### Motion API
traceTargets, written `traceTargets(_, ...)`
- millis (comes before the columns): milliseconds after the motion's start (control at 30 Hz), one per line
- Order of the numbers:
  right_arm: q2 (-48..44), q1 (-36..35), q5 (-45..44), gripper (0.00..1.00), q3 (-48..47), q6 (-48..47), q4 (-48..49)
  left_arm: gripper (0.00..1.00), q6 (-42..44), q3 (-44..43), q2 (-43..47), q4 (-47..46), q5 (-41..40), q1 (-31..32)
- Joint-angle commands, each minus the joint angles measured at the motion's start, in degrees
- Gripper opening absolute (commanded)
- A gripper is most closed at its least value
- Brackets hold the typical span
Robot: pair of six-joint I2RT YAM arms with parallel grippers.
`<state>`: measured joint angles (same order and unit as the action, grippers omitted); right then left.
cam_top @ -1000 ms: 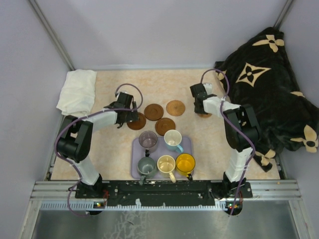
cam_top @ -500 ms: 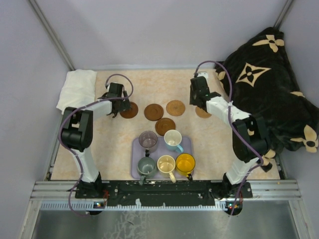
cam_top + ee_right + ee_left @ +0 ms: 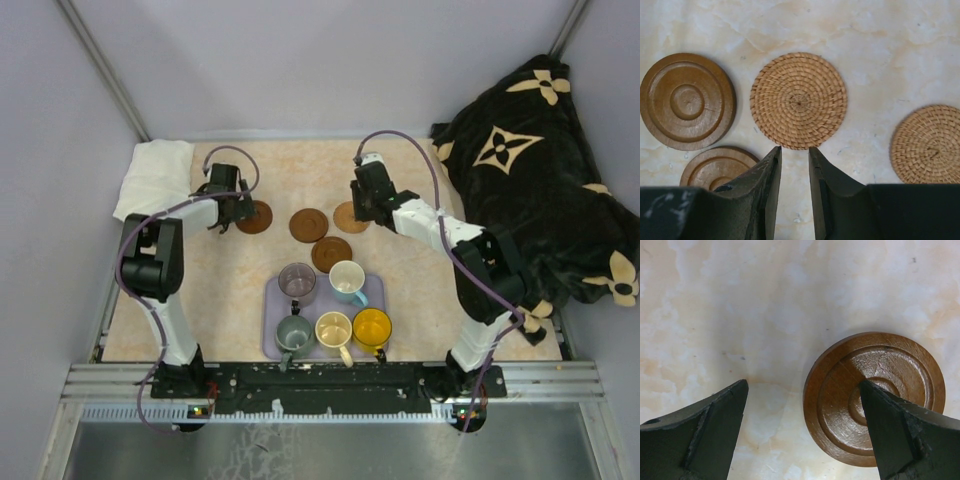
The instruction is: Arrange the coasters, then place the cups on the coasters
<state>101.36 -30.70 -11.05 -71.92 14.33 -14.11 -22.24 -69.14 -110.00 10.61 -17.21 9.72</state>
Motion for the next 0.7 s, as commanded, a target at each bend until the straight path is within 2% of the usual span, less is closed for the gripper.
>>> traceTargets(0, 2.39, -2.68, 1.26, 0.29, -5.25, -1.84, 0.78, 0.99, -0.01, 1.81, 2.51, 2.95, 2.67, -0.75)
traceTargets(333, 7.56, -3.10, -0.26, 0.28, -7.75, -1.38, -0.09, 0.99, 2.12, 4.64, 10.88, 1.69, 9.89, 1.02)
traceTargets(500, 10.19, -3.04, -0.92, 0.27, -8.44, -0.91, 0.02, 0.99, 6.08, 5.45, 12.75, -0.46, 13.86, 5.48)
traceTargets(667, 12.41, -2.88, -1.66, 0.27, -8.94, -0.12, -0.74, 0.99, 9.10, 4.24, 10.54, -1.34, 12.98, 12.29)
